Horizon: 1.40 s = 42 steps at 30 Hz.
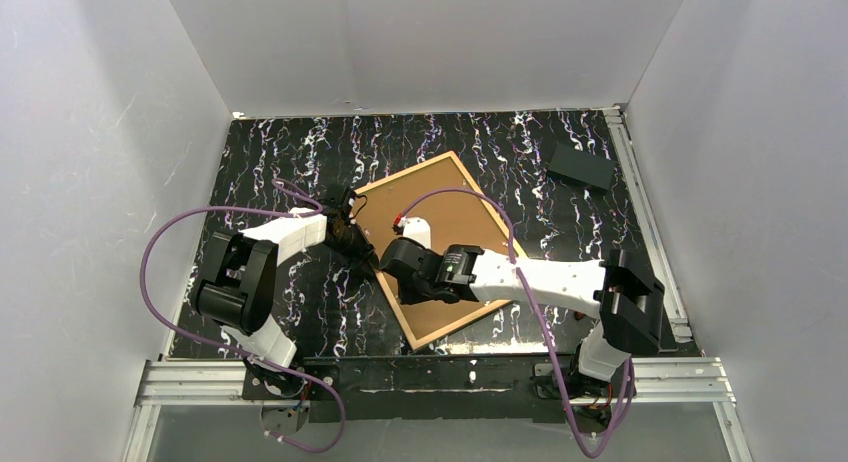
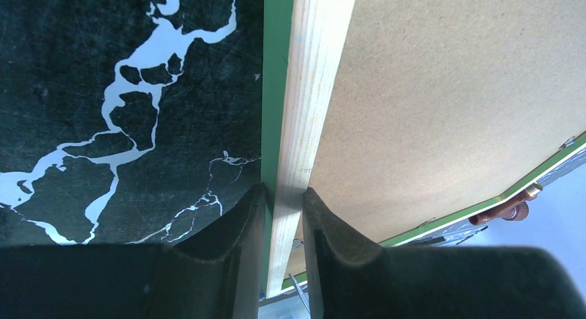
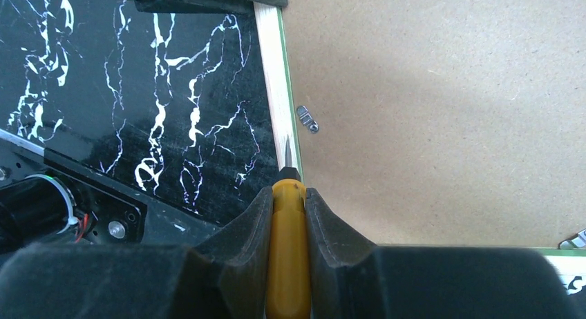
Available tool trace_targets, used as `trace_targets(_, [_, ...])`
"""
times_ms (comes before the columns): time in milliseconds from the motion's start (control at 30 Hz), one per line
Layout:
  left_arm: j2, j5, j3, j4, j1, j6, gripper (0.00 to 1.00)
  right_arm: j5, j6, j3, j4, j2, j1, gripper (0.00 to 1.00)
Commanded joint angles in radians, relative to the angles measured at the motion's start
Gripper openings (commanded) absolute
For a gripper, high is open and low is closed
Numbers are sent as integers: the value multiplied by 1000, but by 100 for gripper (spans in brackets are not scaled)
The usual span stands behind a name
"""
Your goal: Take the photo out of the frame
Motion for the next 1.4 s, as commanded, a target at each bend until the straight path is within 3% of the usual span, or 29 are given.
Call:
trace_targets(0, [21, -28, -9, -137, -9, 10, 0, 1, 14, 2, 0, 18, 5, 1])
trace_targets(567, [20, -27, -9, -136, -9, 8, 0, 20, 4, 15, -10, 64, 5, 1])
trace_targets(967, [21, -26, -11, -138, -9, 8, 0, 139, 12, 90, -99, 109, 2, 1])
trace_targets(1367, [21, -29, -13, -144, -9, 9, 0, 70, -9, 68, 2, 94, -80, 1])
